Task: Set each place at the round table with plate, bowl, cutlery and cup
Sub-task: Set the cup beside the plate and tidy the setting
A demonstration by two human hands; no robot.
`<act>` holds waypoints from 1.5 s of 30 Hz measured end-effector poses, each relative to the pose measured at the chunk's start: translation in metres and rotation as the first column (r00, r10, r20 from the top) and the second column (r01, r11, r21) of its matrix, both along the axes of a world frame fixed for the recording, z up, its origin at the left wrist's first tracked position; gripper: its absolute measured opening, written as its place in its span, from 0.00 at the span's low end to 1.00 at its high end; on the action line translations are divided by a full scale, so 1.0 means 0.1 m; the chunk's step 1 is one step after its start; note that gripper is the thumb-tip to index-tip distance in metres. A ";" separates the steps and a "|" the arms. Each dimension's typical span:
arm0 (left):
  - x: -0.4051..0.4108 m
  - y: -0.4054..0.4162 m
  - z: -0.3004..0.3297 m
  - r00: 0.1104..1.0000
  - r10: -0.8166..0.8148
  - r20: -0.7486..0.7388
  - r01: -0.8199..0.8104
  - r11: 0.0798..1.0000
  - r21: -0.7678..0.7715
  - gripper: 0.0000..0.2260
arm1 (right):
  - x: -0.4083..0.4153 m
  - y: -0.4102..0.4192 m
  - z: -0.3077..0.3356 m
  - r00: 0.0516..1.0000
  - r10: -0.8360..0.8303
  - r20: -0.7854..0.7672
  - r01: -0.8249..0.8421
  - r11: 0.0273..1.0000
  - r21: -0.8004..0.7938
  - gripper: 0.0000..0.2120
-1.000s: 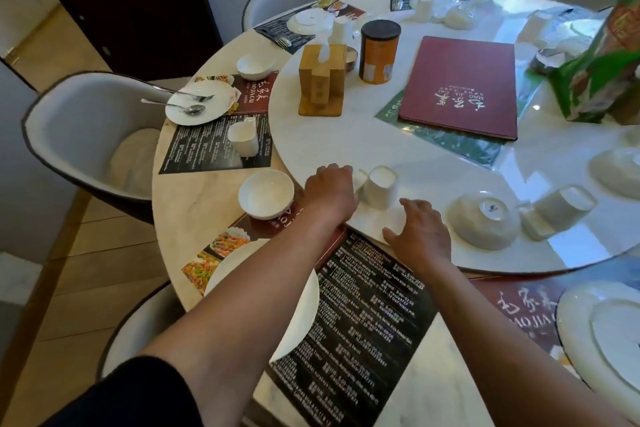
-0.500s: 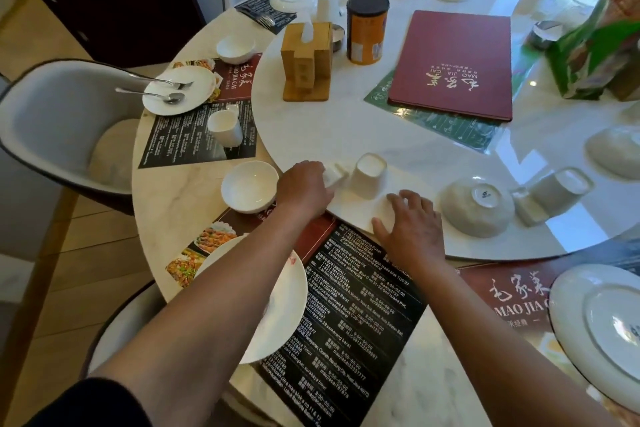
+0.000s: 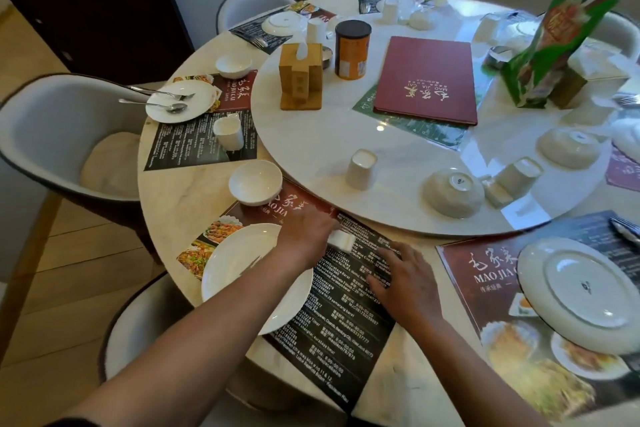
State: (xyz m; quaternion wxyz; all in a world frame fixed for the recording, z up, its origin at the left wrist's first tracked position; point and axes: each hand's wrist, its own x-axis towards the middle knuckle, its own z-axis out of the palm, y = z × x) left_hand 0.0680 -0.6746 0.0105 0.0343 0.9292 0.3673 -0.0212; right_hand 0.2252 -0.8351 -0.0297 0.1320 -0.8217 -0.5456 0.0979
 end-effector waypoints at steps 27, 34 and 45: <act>0.28 0.36 0.09 0.924 0.294 0.246 -0.232 0.939 -0.253 0.23 | 0.36 1.54 0.48 0.927 -0.123 -0.354 0.175 0.977 0.121 0.43; 0.30 0.53 0.02 0.931 0.325 0.166 -0.273 0.922 -0.276 0.23 | 0.50 1.76 0.37 0.932 -0.105 -0.348 0.152 0.983 0.108 0.30; -0.04 0.05 0.00 0.911 0.304 0.279 -0.221 0.930 -0.292 0.17 | 0.37 0.66 0.40 0.821 -0.193 -0.537 0.303 0.945 0.125 0.30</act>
